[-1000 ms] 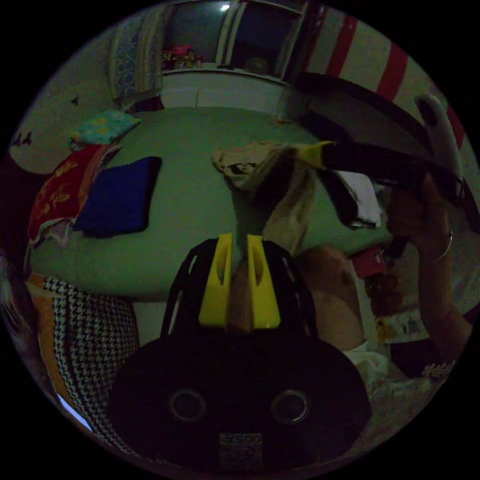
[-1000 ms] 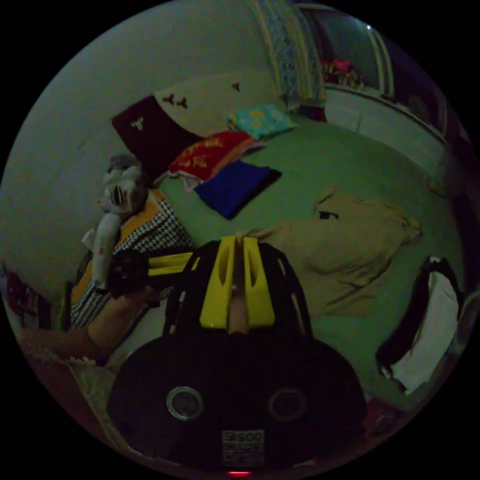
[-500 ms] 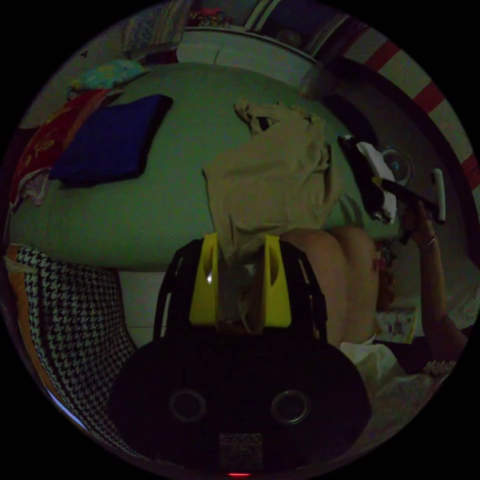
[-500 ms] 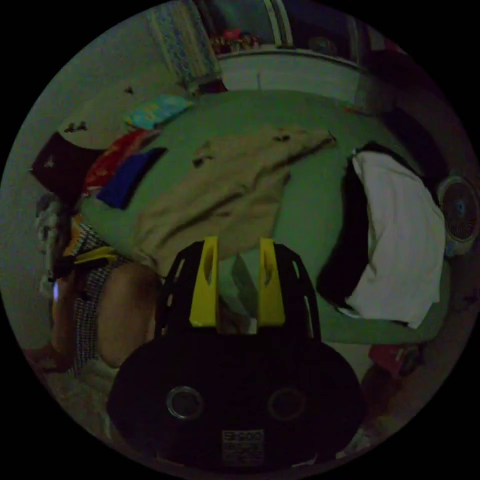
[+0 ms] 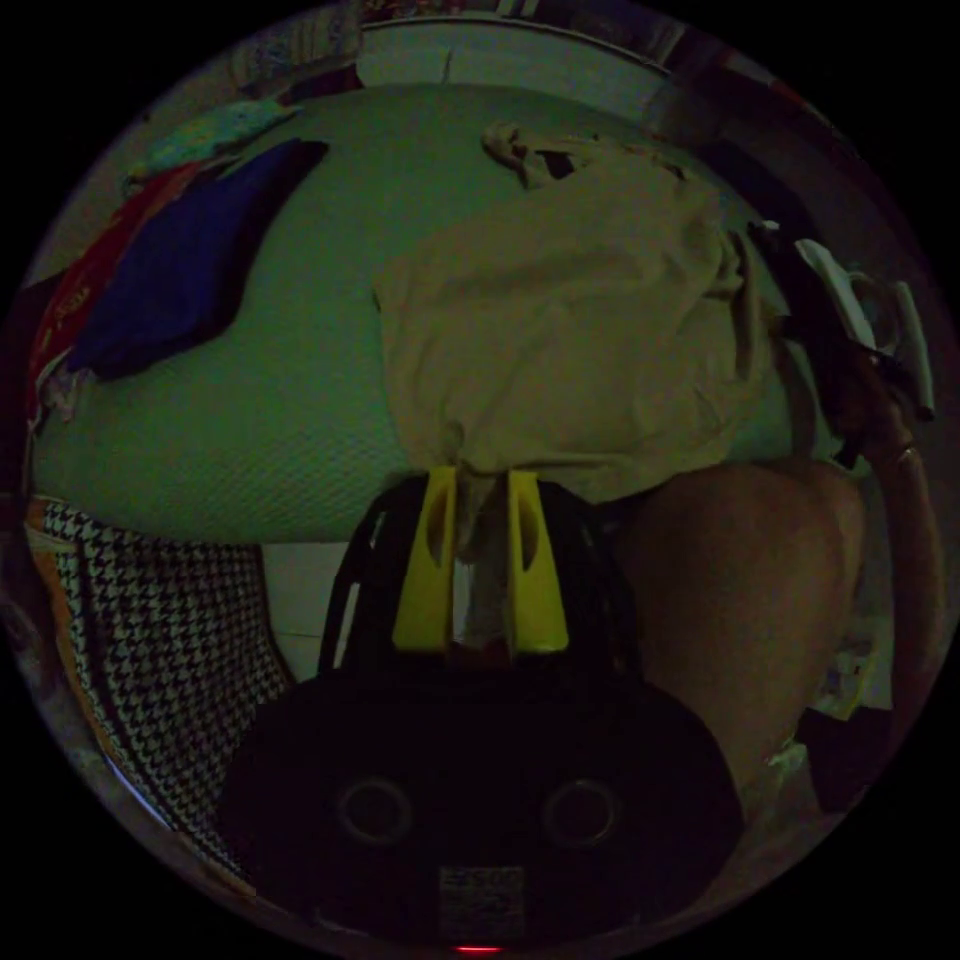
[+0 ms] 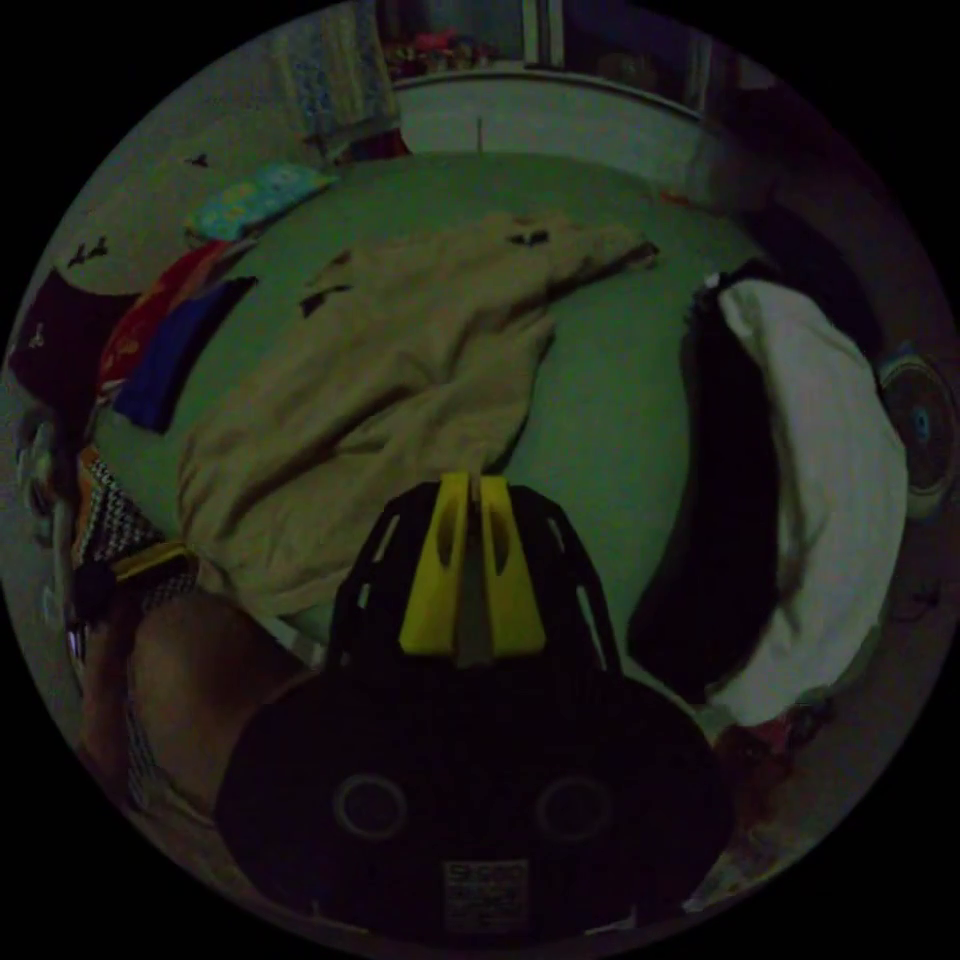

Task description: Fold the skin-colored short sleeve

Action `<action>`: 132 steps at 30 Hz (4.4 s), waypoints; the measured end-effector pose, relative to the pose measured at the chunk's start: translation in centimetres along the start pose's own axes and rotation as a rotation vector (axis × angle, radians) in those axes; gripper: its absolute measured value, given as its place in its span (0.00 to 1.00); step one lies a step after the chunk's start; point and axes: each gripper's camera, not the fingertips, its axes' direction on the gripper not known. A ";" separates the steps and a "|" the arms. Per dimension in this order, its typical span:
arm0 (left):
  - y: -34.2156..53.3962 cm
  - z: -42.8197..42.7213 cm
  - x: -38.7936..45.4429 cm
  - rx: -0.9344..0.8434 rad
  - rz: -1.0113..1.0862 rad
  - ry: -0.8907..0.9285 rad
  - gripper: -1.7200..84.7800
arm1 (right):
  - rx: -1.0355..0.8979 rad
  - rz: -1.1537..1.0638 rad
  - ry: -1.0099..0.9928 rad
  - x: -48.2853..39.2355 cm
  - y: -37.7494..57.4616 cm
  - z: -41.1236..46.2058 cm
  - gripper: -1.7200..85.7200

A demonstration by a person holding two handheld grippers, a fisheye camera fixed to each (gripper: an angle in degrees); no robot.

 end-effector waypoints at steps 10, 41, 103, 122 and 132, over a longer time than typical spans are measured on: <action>-2.2 -2.5 -0.3 0.124 0.112 0.107 0.05 | 0.078 0.143 0.085 4.4 14.5 -9.3 0.00; -45.2 4.9 -3.8 0.098 -0.004 0.124 0.12 | 0.152 0.210 0.068 8.0 12.8 -14.8 0.01; -6.4 -1.7 -2.2 0.039 -0.031 0.019 0.12 | -0.119 0.143 0.047 6.8 14.2 -1.3 0.01; 1.9 -23.0 -10.9 0.253 0.188 0.125 0.05 | 0.111 0.016 -0.063 -0.1 11.8 -12.0 0.00; 2.8 -16.3 -19.8 0.083 -0.125 0.144 0.10 | -0.028 0.078 -0.031 -0.5 5.3 -0.9 0.06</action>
